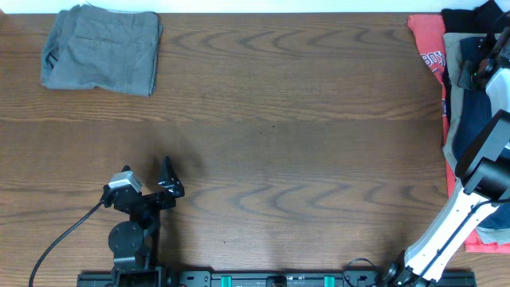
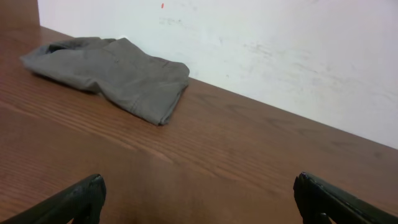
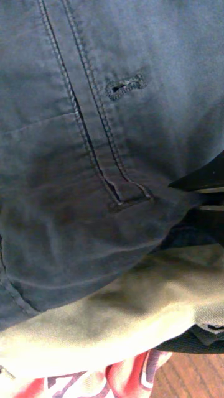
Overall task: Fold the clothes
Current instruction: 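Close the right gripper on the dark blue shorts' waistband, then pull the shorts left and drop them flat mid-table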
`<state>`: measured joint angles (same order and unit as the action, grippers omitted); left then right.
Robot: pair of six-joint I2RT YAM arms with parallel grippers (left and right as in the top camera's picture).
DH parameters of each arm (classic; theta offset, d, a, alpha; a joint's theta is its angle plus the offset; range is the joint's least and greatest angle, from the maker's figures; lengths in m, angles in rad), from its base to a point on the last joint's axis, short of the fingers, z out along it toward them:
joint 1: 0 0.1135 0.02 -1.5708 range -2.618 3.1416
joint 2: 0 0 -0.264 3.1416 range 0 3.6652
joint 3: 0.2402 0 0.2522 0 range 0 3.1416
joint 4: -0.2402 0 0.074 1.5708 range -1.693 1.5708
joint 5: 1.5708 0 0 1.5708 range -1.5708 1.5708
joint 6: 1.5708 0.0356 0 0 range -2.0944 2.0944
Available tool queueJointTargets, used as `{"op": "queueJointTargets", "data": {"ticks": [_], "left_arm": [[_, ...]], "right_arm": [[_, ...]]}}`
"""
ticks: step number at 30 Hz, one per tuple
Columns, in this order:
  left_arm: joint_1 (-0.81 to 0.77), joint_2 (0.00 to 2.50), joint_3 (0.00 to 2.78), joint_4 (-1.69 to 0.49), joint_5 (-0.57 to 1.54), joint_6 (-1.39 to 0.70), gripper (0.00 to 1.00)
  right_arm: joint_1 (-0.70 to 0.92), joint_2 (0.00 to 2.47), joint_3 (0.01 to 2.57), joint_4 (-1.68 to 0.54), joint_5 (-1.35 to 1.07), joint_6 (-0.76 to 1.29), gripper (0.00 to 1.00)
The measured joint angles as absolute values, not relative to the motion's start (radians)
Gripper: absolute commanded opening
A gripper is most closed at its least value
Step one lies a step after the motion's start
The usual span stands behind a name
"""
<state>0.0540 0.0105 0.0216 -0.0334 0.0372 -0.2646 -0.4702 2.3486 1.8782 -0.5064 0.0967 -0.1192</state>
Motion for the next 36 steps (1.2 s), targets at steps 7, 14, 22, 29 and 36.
{"op": "queueJointTargets", "data": {"ticks": [7,14,22,29,36], "left_arm": [[0.054,0.010,0.022,-0.033,0.037,-0.265,0.98],[0.054,0.010,0.022,-0.033,0.037,-0.265,0.98],[0.054,0.010,0.022,-0.033,0.037,-0.265,0.98],[0.054,0.010,0.022,-0.034,0.037,-0.265,0.98],[0.054,0.010,0.022,-0.033,0.037,-0.265,0.98]], "right_arm": [[-0.470,2.311,1.878,-0.524,0.121,-0.035,0.01],[-0.471,2.175,1.878,-0.580,0.182,-0.008,0.01],[-0.477,2.036,1.878,-0.626,0.194,0.023,0.01],[-0.419,1.951,1.878,-0.673,0.120,0.042,0.01],[-0.252,1.931,1.877,-0.728,0.084,0.045,0.01]]}}
